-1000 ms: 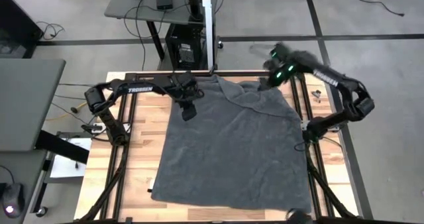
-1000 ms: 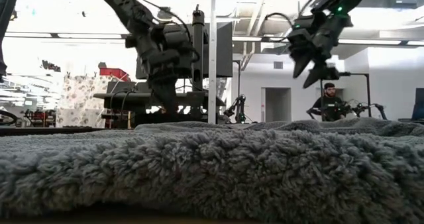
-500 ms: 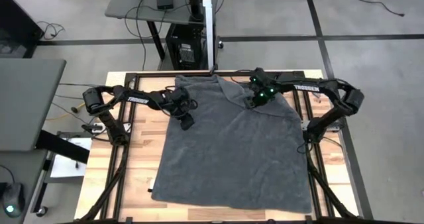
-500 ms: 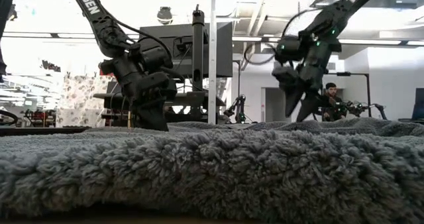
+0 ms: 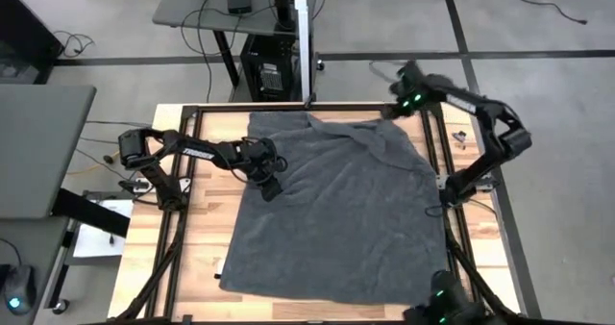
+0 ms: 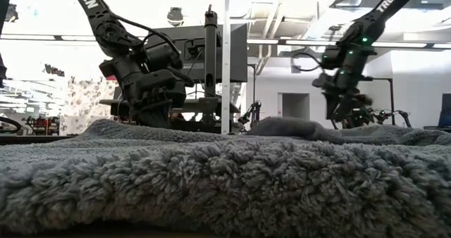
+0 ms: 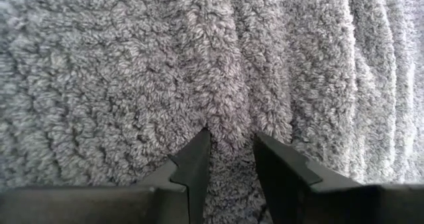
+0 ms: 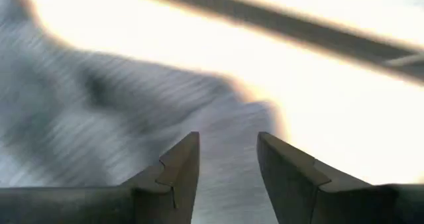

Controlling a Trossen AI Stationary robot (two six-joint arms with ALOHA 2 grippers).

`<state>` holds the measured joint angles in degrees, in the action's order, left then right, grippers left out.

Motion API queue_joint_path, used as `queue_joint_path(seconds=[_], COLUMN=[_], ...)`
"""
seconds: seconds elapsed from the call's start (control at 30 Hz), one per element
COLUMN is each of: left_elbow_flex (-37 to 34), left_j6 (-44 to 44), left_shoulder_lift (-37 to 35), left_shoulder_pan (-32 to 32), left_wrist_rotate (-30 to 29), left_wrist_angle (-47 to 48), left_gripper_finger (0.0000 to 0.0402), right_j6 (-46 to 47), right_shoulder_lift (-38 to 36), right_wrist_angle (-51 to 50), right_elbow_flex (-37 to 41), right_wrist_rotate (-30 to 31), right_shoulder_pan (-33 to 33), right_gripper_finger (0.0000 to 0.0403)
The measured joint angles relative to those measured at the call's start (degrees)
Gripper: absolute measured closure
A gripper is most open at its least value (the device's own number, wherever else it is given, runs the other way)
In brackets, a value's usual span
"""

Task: Roll towel
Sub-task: Fold the black towel

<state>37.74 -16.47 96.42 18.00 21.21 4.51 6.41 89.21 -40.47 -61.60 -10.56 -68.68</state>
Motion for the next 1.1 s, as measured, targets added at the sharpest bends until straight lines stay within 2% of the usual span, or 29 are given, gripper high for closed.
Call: queue_joint_path(seconds=[0.1, 0.13, 0.2, 0.33, 0.47, 0.63, 0.7, 0.83, 0.9, 1.03, 1.1], left_elbow_flex=[0.1, 0.3, 0.8, 1.7, 2.0, 2.2, 2.3, 2.3, 2.4, 2.2, 2.0], left_j6=[-1.3, -1.7, -2.4, -2.7, -2.7, -2.7, -2.7, -3.1, -3.1, -3.3, -3.4], left_shoulder_lift=[0.0, 0.0, 0.0, -0.1, 0.0, -0.1, -0.1, -0.2, -0.3, -0.4, -0.4], left_shoulder_pan=[0.0, 0.0, 0.0, -0.1, 0.0, -0.2, -0.6, -2.0, -3.1, -5.7, -6.7], left_wrist_rotate=[0.2, 0.2, 0.1, -0.2, -0.2, -0.2, -0.2, -0.2, -0.2, 0.2, 0.2], left_wrist_angle=[0.0, 0.2, 0.7, 1.7, 2.2, 4.0, 4.7, 5.9, 6.7, 7.7, 7.7], left_gripper_finger=[0.0296, 0.0296, 0.0296, 0.0296, 0.0296, 0.0296, 0.0296, 0.0296, 0.0296, 0.0296, 0.0296], right_j6=[-0.8, -1.3, -3.1, -6.2, -7.2, -10.4, -12.0, -14.4, -14.9, -14.8, -14.8], right_shoulder_lift=[-0.3, -0.7, -1.3, -1.1, 0.6, 4.9, 7.0, 9.2, 9.4, 9.4, 9.4], right_wrist_angle=[-3.4, -4.5, -6.3, -5.8, -0.9, -0.7, -1.4, -0.8, -0.7, -0.9, -1.0], right_elbow_flex=[-1.4, -1.4, -1.0, 1.8, 4.1, 4.8, 4.8, 4.2, 3.1, 0.3, -0.6], right_wrist_rotate=[-7.4, -10.3, -12.1, -11.6, -5.0, -3.5, -0.4, 10.5, 13.5, 14.2, 9.4], right_shoulder_pan=[-2.3, -1.9, 0.7, 7.4, 12.8, 15.2, 15.3, 12.2, 9.1, 1.4, -1.1], right_gripper_finger=[0.0267, 0.0267, 0.0267, 0.0267, 0.0267, 0.0267, 0.0267, 0.0271, 0.0276, 0.0288, 0.0292])
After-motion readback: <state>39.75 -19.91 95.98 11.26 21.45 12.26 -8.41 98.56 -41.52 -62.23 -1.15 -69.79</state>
